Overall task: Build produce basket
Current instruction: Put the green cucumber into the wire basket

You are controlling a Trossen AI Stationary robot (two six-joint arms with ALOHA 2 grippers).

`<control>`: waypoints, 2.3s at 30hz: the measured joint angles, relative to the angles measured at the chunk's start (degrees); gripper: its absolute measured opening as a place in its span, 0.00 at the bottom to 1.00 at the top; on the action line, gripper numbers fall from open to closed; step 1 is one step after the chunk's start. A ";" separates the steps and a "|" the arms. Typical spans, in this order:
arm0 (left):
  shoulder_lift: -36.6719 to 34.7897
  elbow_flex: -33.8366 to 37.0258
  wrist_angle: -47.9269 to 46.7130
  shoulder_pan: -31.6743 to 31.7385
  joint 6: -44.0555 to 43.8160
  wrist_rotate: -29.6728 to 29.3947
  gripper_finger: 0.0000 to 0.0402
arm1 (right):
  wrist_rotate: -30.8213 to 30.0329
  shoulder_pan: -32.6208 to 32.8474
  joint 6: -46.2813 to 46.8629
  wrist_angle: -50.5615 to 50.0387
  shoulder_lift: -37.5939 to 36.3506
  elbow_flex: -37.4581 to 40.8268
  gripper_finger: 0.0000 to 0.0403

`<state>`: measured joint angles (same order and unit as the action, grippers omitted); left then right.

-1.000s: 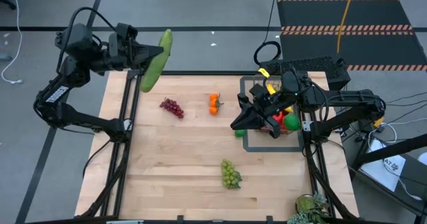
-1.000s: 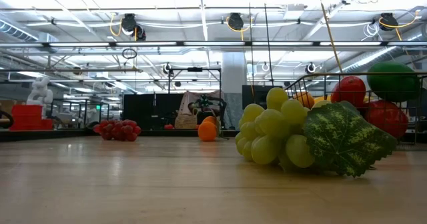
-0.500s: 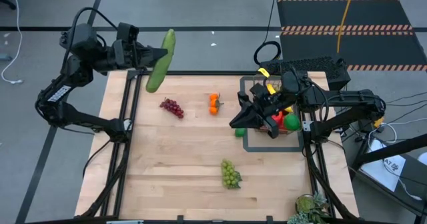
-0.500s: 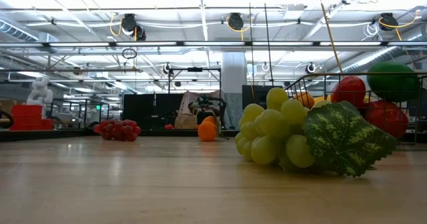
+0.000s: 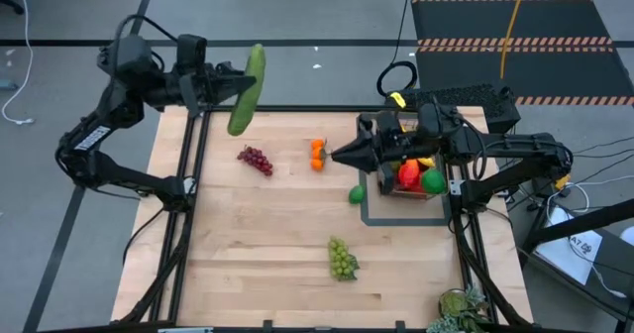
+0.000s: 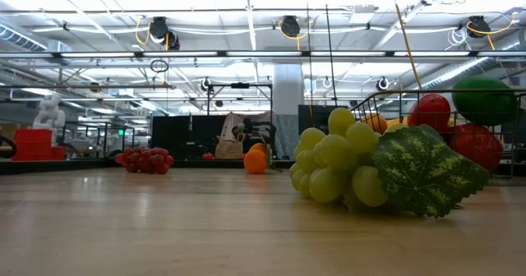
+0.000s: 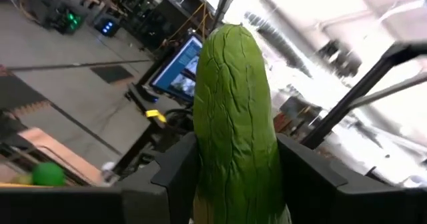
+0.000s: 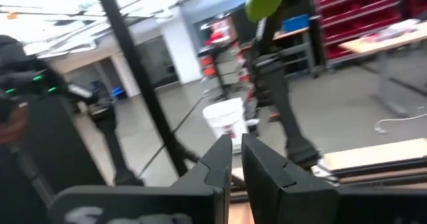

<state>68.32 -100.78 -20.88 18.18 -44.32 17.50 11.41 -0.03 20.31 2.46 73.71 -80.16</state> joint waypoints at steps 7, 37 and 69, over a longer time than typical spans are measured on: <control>1.73 -0.04 1.15 -0.05 5.91 0.01 0.46 | -7.84 -0.01 2.72 9.02 0.00 0.02 0.07; 21.19 0.01 33.17 -5.23 4.68 1.00 0.46 | -7.96 -3.38 7.05 20.00 2.56 0.02 0.69; 23.98 -0.02 32.36 -5.60 11.39 -3.74 0.46 | 27.51 -20.05 22.74 16.37 1.76 -0.02 0.32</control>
<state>92.29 -100.79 11.48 12.58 -32.94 13.76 38.92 -20.08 43.05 18.83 75.47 -80.18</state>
